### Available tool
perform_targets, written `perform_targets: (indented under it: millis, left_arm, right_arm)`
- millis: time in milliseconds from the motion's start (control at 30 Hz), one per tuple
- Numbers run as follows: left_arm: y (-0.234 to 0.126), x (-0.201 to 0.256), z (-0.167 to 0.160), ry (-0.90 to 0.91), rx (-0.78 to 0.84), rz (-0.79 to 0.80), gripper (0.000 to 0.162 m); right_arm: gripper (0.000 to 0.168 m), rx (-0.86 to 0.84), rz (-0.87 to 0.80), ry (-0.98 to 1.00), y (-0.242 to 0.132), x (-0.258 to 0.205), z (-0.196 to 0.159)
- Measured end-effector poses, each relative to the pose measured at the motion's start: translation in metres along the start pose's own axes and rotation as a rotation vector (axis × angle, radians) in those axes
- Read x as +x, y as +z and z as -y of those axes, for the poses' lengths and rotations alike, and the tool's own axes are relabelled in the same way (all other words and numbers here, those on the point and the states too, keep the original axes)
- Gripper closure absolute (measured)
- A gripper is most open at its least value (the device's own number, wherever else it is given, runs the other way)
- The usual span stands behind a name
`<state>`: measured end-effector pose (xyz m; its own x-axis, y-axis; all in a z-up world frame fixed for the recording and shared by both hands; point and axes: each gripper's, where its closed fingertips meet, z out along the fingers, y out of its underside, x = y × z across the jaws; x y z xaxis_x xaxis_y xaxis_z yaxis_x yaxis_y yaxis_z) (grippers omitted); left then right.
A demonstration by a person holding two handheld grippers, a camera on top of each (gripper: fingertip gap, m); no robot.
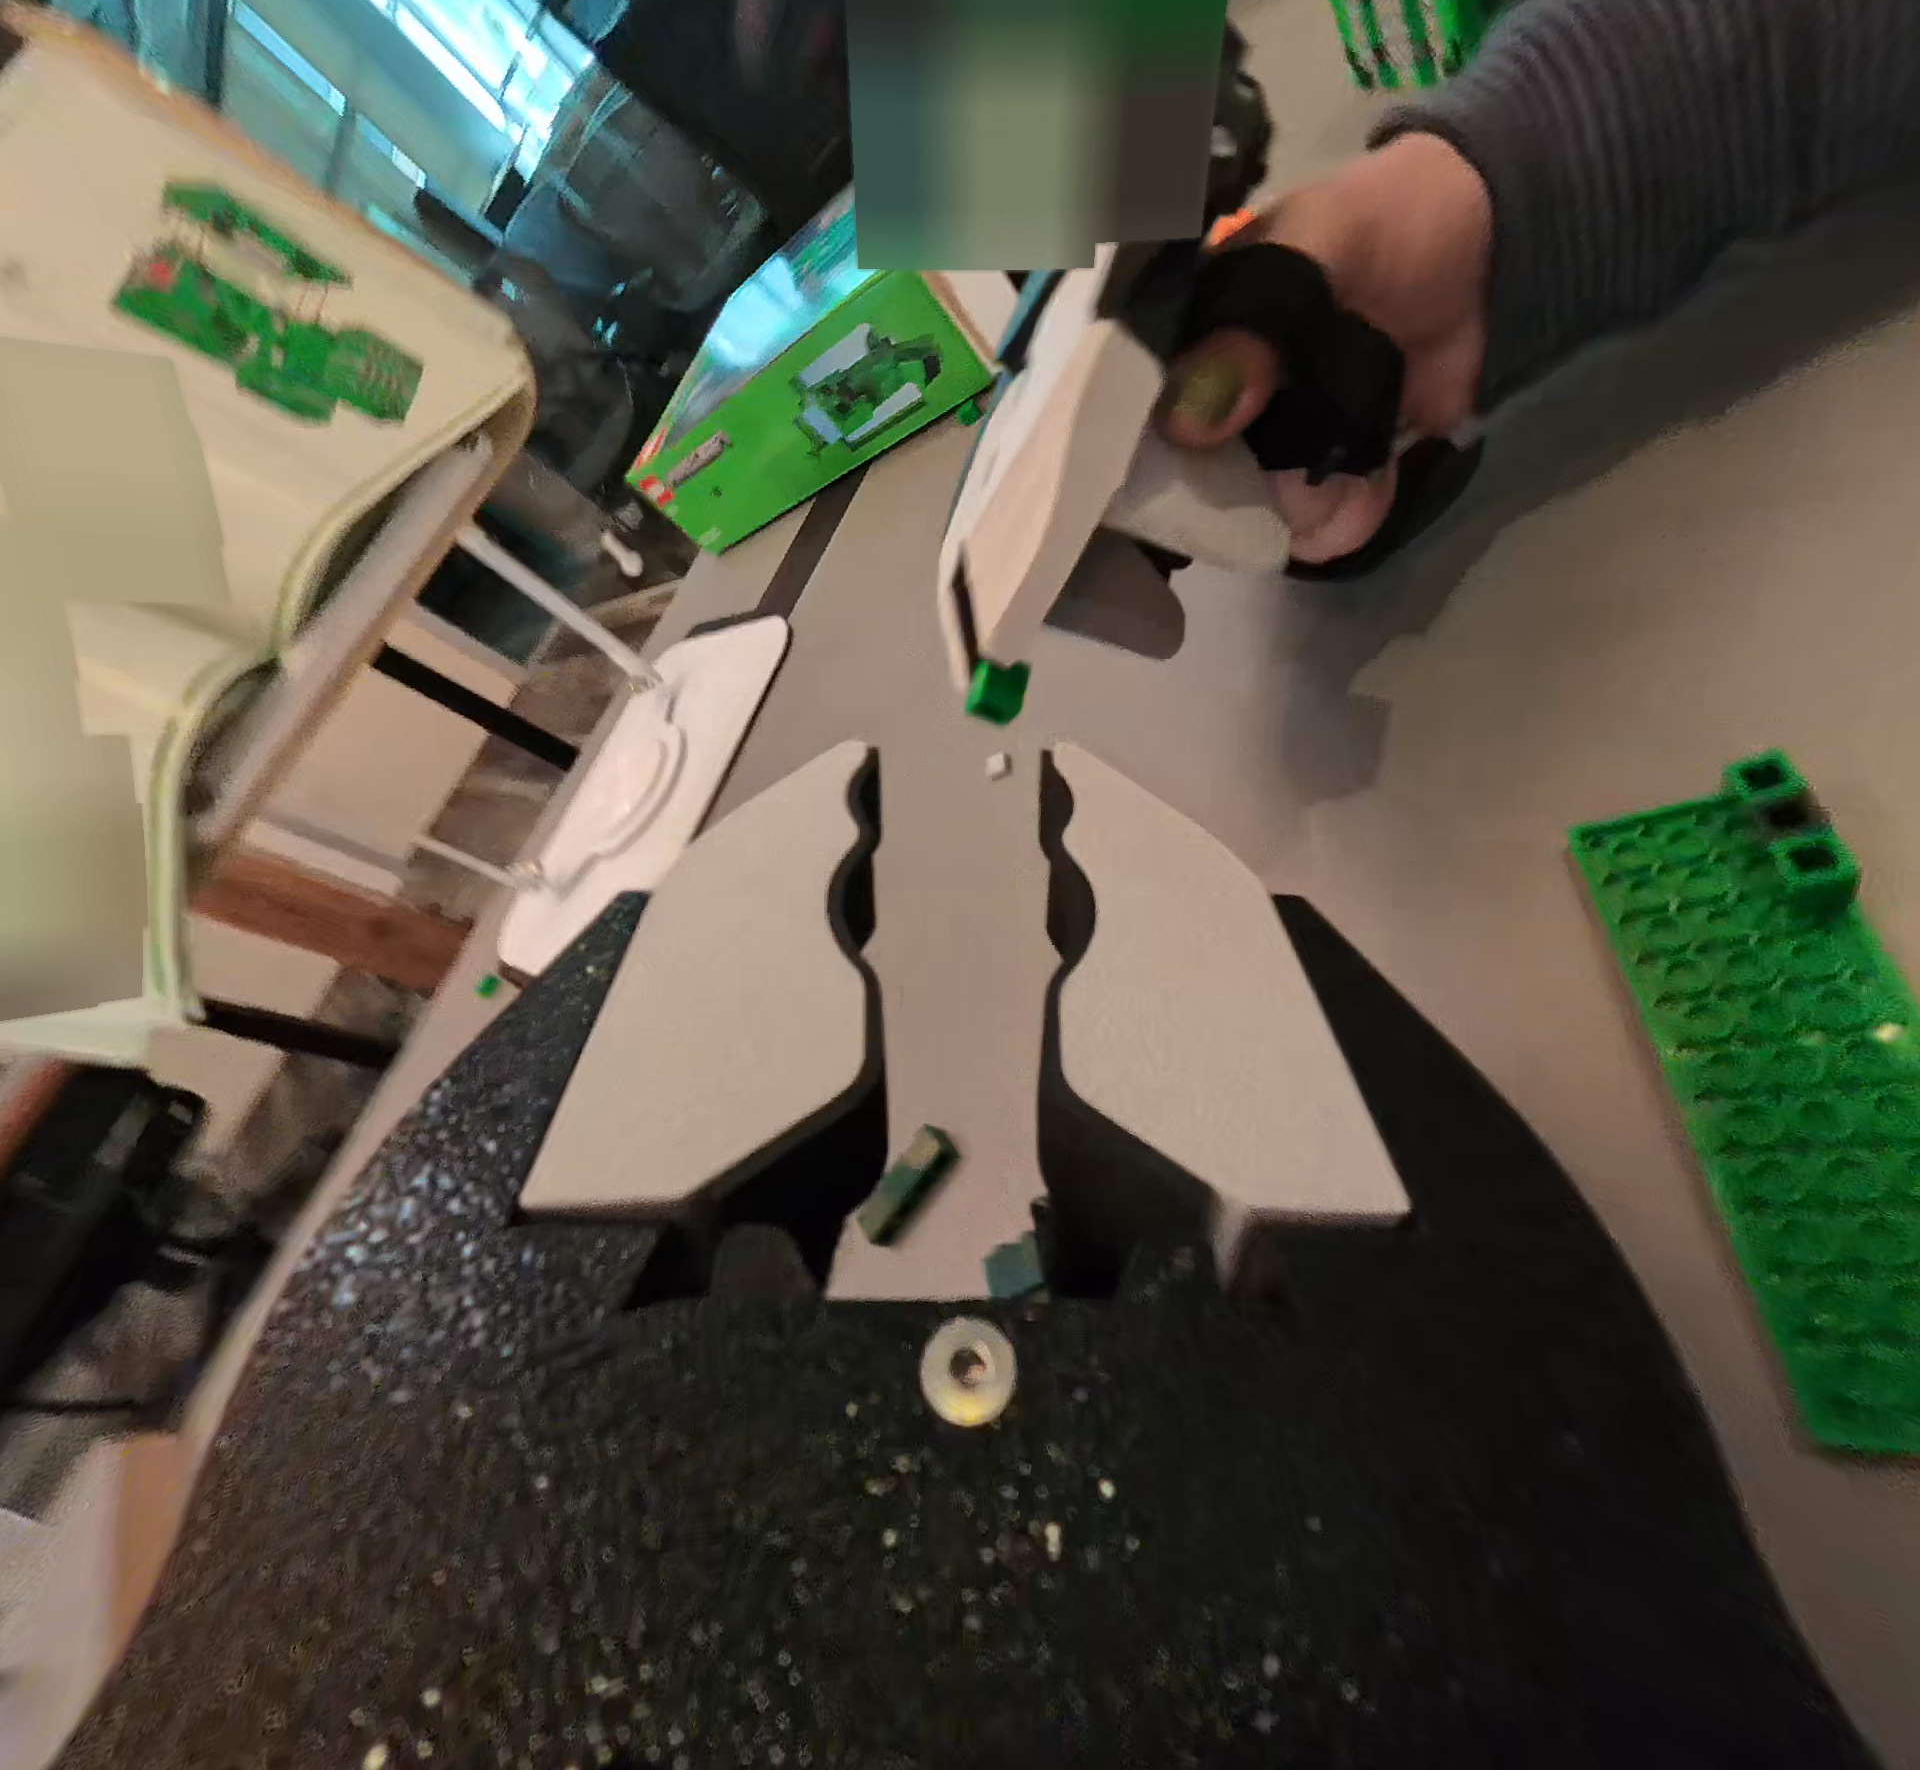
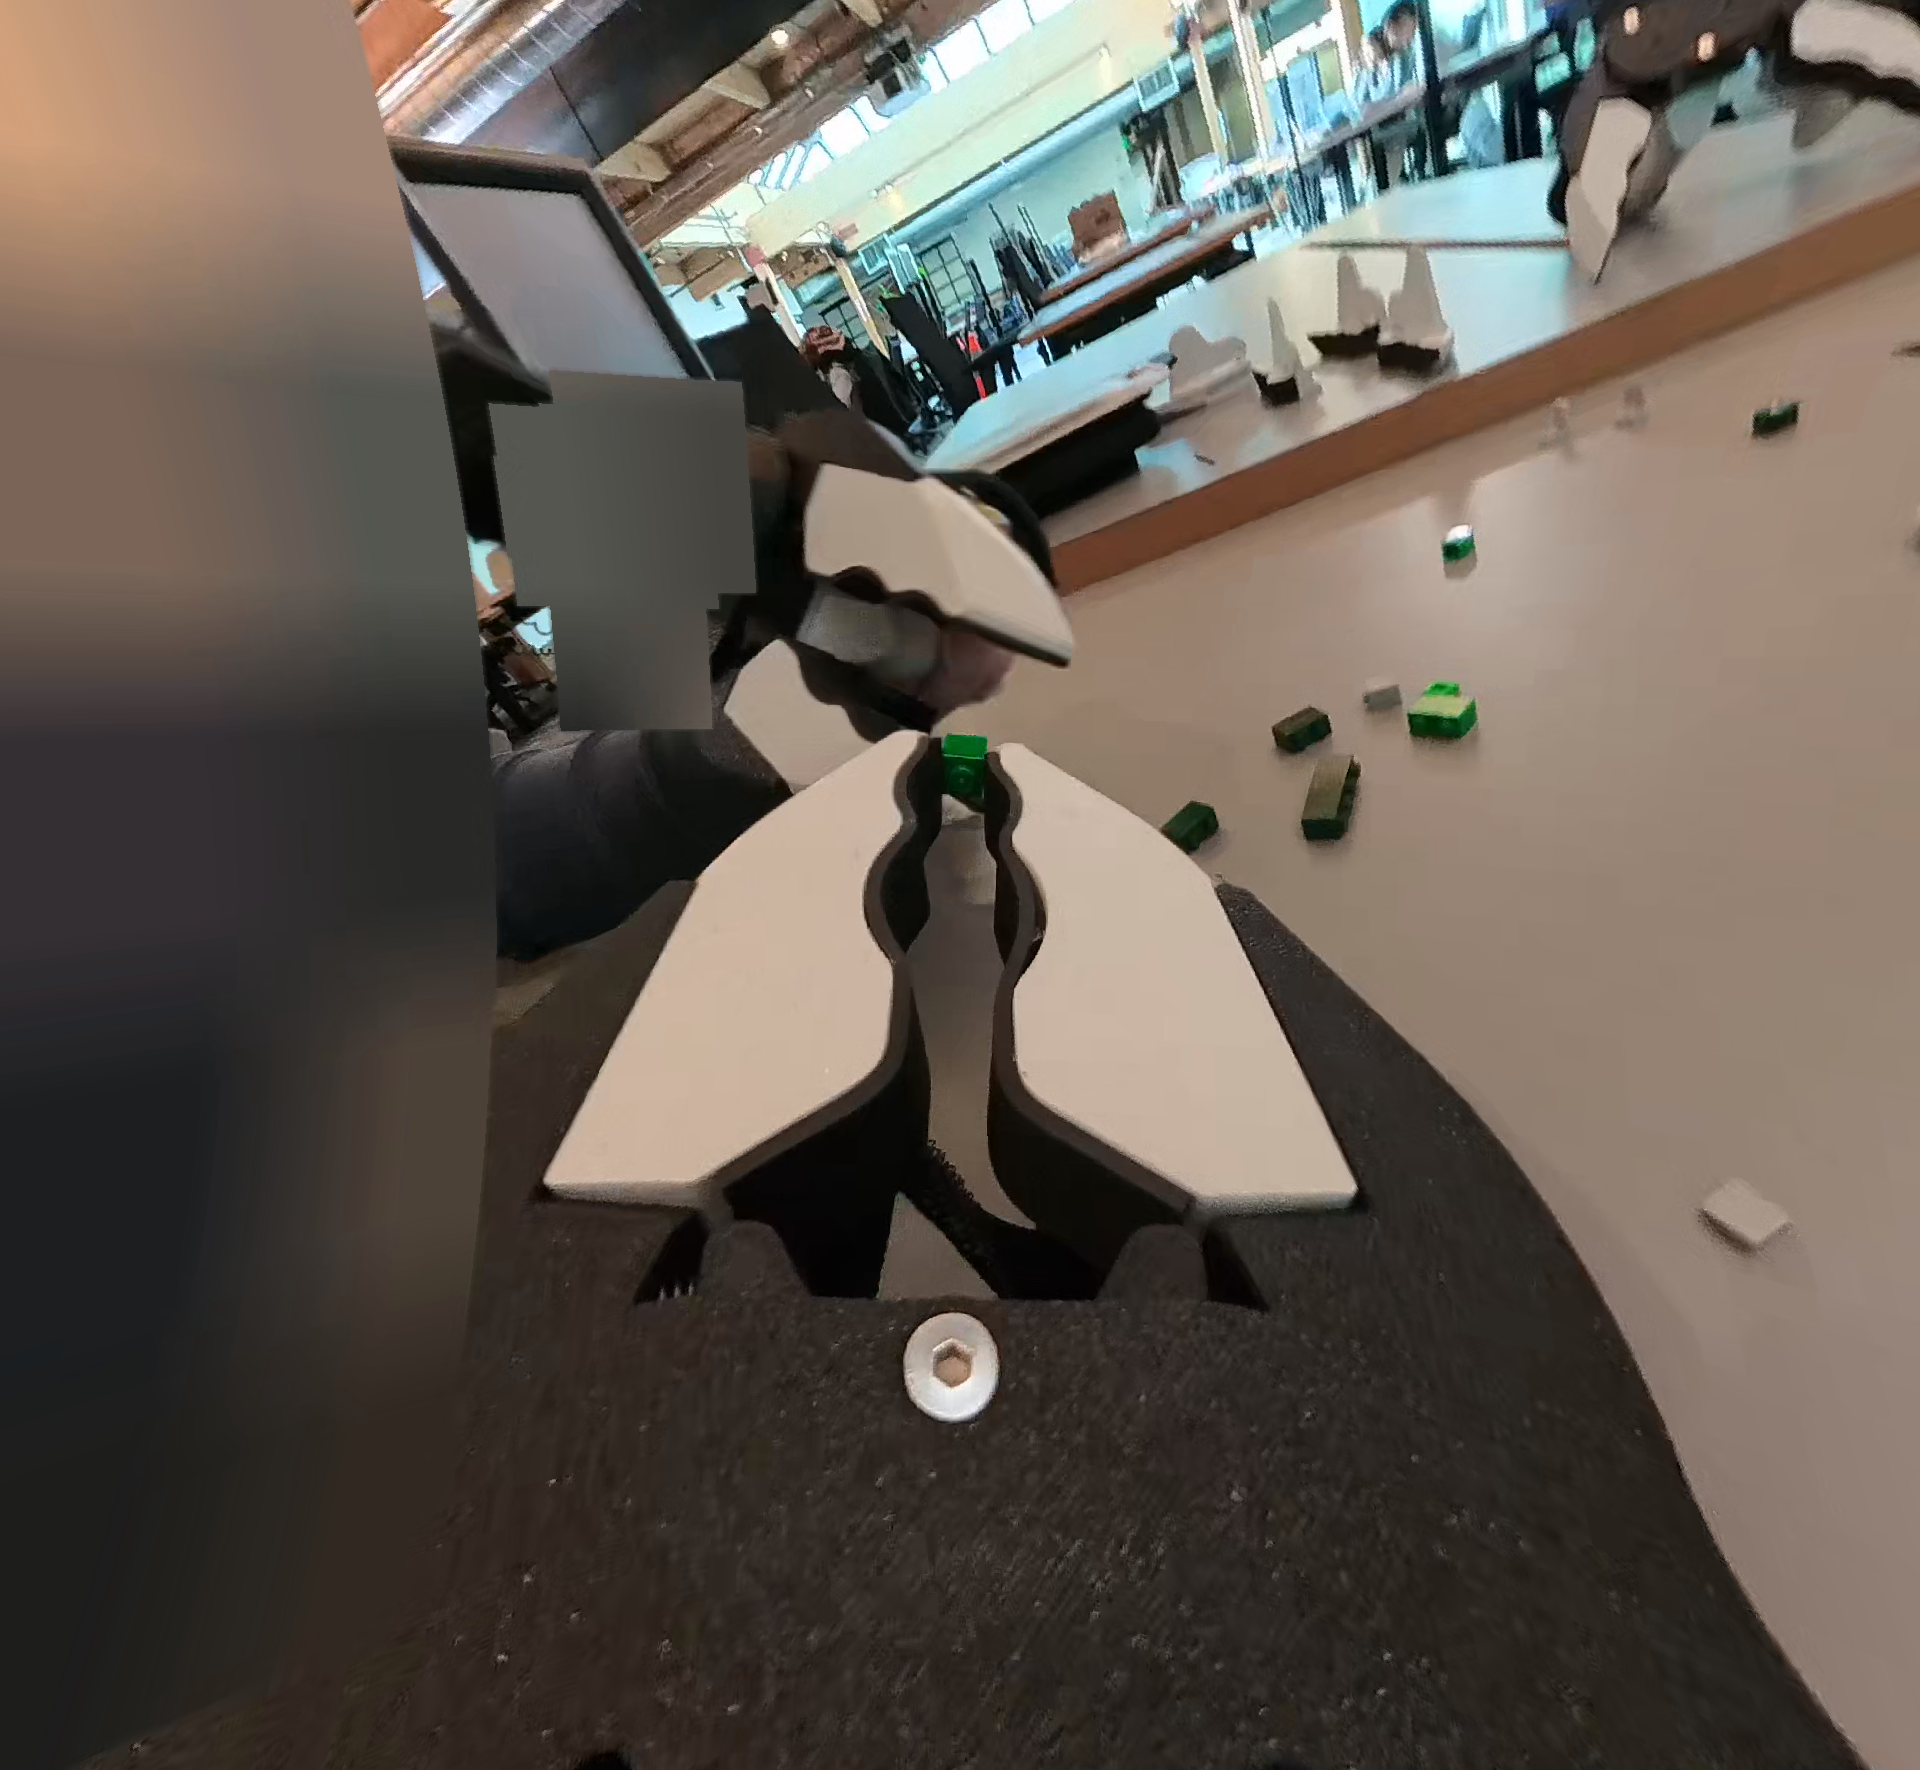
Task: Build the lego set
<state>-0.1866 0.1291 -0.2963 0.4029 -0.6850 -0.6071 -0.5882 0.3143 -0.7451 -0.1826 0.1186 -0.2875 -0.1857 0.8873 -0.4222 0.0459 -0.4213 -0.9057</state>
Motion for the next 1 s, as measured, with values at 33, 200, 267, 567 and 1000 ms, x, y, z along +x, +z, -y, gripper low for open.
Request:
perform_targets:
  millis: [33, 200, 267, 567, 1000]
  left_arm:
    - [-0.001, -0.001, -0.001, -0.084, 0.009, 0.003, 0.129]
    - [-0.004, 0.018, 0.024, -0.503, 0.222, -0.182, 0.128]
    - [-0.008, 0.019, 0.039, -0.598, 0.331, -0.240, 0.132]
    - [-0.011, 0.022, 0.051, -0.666, 0.431, -0.311, 0.155]
    - [-0.010, 0.024, 0.037, -0.608, 0.307, -0.316, 0.155]
  right_arm:
    - [0.161, 0.017, 0.015, -0.049, -0.003, -0.004, 0.002]
    - [0.161, 0.140, 0.141, -0.314, -0.013, -0.035, 0.014]
    - [0.161, 0.178, 0.182, -0.303, -0.013, -0.040, 0.016]
    - [0.161, 0.145, 0.190, -0.328, -0.007, -0.042, 0.011]
    - [0.159, 0.025, 0.122, -0.316, -0.007, -0.031, -0.002]
